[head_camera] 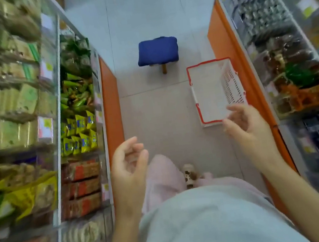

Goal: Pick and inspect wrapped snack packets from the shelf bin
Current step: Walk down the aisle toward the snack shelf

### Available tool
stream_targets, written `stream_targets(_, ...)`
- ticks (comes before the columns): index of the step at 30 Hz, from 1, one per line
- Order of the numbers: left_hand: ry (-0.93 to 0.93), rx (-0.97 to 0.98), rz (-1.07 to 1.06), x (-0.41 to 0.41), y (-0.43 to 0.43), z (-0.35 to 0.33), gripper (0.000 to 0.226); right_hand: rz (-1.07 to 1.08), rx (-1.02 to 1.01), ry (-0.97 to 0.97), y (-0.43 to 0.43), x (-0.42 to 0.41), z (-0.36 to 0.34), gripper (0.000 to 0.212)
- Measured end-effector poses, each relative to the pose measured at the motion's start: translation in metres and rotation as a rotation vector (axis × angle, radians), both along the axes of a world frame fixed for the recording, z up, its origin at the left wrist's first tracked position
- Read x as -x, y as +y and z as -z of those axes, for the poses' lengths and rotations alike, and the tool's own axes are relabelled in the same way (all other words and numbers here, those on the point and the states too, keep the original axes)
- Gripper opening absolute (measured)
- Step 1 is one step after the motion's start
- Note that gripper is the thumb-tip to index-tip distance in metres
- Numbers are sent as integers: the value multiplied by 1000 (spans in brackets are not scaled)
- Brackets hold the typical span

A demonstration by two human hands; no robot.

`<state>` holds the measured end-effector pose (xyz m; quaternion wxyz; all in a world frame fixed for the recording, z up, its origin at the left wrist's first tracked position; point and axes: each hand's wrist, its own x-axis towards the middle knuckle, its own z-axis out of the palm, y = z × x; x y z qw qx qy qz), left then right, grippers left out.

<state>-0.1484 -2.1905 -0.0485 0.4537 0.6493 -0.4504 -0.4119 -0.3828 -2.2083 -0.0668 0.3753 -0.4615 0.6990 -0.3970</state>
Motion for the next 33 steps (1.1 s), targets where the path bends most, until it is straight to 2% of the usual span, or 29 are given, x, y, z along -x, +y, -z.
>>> stream_targets(5, -34, -40, -14, -3, -148, 11, 30, -16, 79, -13, -196, 3, -2, 25)
stream_targets(9, -106, 3, 88, -5, -305, 10, 29, 66, 81, -41, -312, 7, 13, 24)
stream_targets(14, -111, -10, 314, 38, -490, -1, 28, 268, 8, -138, -389, 20, 27, 23)
stream_targets(19, -139, 11, 574, 114, -639, 1, 29, 617, -120, -188, -438, 42, 56, 31)
stream_targets(22, -148, 28, 667, 164, -718, 11, 33, 739, -124, -205, -505, 74, 71, 30)
stream_targets(27, -154, 44, 782, 226, -816, 16, 35, 744, 13, -187, -631, 147, 63, 24)
stream_targets(33, -157, 27, 1083, 306, -902, 46, 29, 828, -17, -71, -720, 220, 85, 21)
